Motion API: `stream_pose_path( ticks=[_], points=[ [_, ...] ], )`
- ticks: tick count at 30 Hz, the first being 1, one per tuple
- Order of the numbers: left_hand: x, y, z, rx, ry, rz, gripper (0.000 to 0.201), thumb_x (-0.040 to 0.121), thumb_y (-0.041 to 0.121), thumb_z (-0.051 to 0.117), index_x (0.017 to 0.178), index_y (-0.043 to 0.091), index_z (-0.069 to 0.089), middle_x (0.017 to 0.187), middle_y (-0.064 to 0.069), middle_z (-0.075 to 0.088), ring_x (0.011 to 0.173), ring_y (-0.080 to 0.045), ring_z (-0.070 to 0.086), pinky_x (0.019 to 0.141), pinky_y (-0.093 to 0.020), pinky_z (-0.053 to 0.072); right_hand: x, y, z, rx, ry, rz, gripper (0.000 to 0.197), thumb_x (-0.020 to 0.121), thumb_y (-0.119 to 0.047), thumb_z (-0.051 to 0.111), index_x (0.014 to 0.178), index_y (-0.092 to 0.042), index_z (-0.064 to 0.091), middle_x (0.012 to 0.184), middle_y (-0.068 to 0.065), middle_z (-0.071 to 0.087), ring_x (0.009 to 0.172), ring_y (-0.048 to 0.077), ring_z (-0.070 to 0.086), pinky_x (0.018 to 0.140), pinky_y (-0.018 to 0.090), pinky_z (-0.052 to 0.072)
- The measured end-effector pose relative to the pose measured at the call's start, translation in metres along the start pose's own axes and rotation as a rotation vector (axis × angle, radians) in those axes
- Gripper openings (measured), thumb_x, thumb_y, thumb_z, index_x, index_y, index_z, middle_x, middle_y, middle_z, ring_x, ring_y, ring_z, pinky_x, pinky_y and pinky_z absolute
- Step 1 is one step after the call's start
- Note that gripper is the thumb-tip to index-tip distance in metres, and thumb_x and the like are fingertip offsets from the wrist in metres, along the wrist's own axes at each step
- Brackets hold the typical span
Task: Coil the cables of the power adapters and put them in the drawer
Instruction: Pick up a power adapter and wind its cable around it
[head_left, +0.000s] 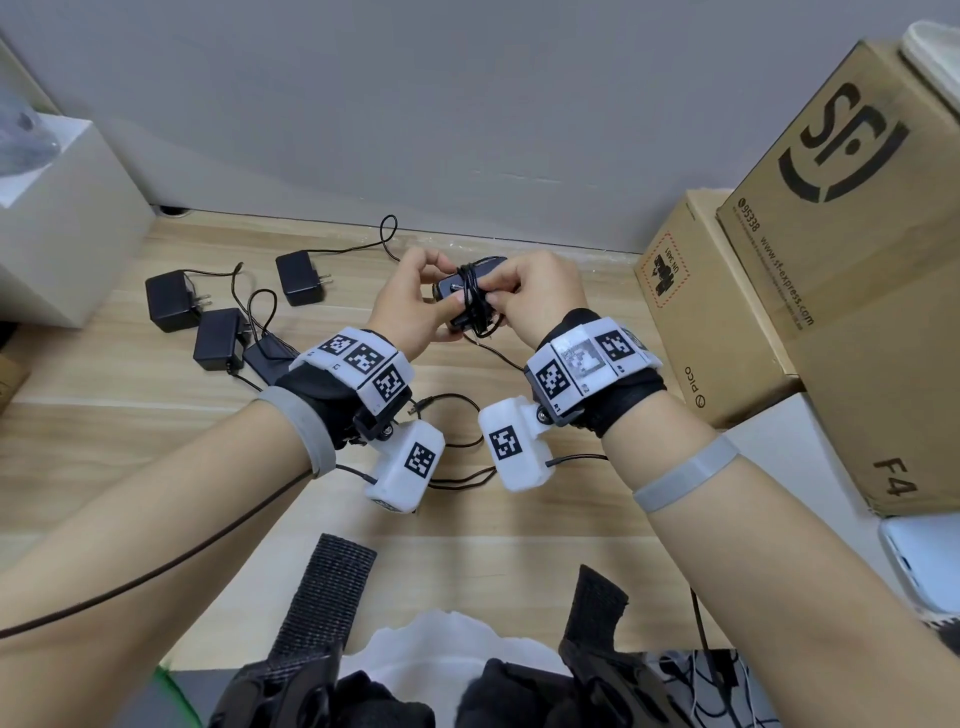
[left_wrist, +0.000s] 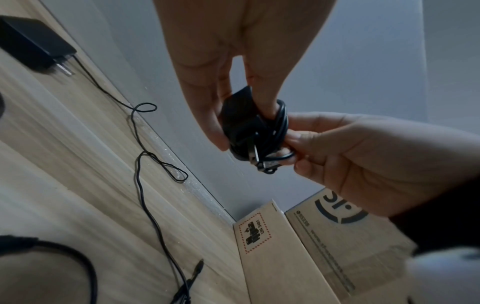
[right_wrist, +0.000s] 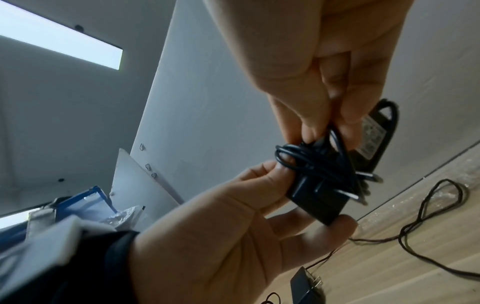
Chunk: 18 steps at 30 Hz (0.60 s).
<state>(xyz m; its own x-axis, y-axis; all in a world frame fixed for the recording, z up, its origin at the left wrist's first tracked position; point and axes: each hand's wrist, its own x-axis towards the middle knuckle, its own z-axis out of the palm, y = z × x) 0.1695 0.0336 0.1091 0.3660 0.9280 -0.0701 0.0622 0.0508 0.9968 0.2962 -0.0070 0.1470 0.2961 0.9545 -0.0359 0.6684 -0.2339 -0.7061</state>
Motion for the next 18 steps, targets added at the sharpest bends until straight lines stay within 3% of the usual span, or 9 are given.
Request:
stream_pose_path(
  ticks=[2,4,6,8,13,16,18],
  points=[
    [-0.0013,-0.0001,0.0008,0.031,-0.013,0.017,0.031,0.087,0.000,0.057,0.084,0.028,0.045,0.093,0.005,0.054,0.077,-0.019,0.061,0.065,-0.038,0.058,0.0002,-0.0007,0.0007,0.053,0.030,0.039,0.013,0.079,-0.004,0.067,0.081,-0.016,0.071,0.075,0.002,0.068,0.068,0.018,0.063,0.077,0.032,0.055],
    [-0.0014,-0.0008,0.0012,0.046,-0.008,0.025,0.030,0.088,0.002,0.057,0.083,0.029,0.047,0.095,0.003,0.054,0.077,-0.018,0.061,0.064,-0.038,0.058,-0.0014,-0.0010,0.0000,0.144,0.053,0.077,0.024,0.077,0.001,0.067,0.066,-0.020,0.060,0.065,0.000,0.063,0.058,0.016,0.061,0.065,0.031,0.056],
    [-0.0005,-0.0018,0.0008,0.063,0.011,0.034,0.029,0.088,0.004,0.057,0.082,0.030,0.048,0.099,-0.002,0.055,0.075,-0.017,0.060,0.061,-0.036,0.058,-0.0040,-0.0008,-0.0004,0.229,0.068,0.091,0.032,0.077,0.004,0.066,0.064,-0.022,0.053,0.066,0.004,0.061,0.050,0.014,0.059,0.051,0.026,0.053],
    [0.0002,-0.0022,0.0000,0.078,0.027,0.041,0.027,0.089,0.006,0.057,0.080,0.031,0.049,0.099,-0.003,0.056,0.074,-0.016,0.060,0.058,-0.033,0.057,-0.0072,-0.0020,0.0008,0.266,0.077,0.089,0.031,0.078,0.004,0.064,0.066,-0.021,0.050,0.069,0.006,0.061,0.049,0.015,0.059,0.047,0.024,0.053],
    [-0.0005,-0.0038,-0.0051,0.095,0.030,0.032,0.026,0.090,0.004,0.054,0.078,0.026,0.047,0.089,0.005,0.056,0.071,-0.015,0.060,0.059,-0.036,0.056,-0.0076,-0.0037,0.0023,0.300,0.062,0.102,0.024,0.081,-0.008,0.064,0.069,-0.023,0.049,0.064,0.000,0.063,0.057,0.020,0.064,0.066,0.038,0.059],
    [-0.0018,-0.0043,-0.0081,0.130,-0.052,0.042,0.027,0.090,0.003,0.052,0.078,0.027,0.046,0.092,0.003,0.055,0.072,-0.018,0.059,0.061,-0.036,0.056,-0.0043,-0.0041,0.0002,0.035,0.097,0.004,0.016,0.077,-0.034,0.068,0.074,-0.029,0.052,0.075,-0.009,0.060,0.078,0.014,0.062,0.074,0.030,0.050],
    [-0.0026,-0.0027,-0.0078,0.139,-0.128,0.056,0.029,0.090,0.000,0.050,0.079,0.026,0.045,0.090,0.004,0.054,0.072,-0.016,0.057,0.060,-0.032,0.056,0.0000,-0.0008,0.0017,-0.043,0.040,0.000,0.026,0.076,-0.047,0.066,0.091,-0.028,0.057,0.090,-0.010,0.056,0.088,0.011,0.055,0.079,0.029,0.045]
  ],
)
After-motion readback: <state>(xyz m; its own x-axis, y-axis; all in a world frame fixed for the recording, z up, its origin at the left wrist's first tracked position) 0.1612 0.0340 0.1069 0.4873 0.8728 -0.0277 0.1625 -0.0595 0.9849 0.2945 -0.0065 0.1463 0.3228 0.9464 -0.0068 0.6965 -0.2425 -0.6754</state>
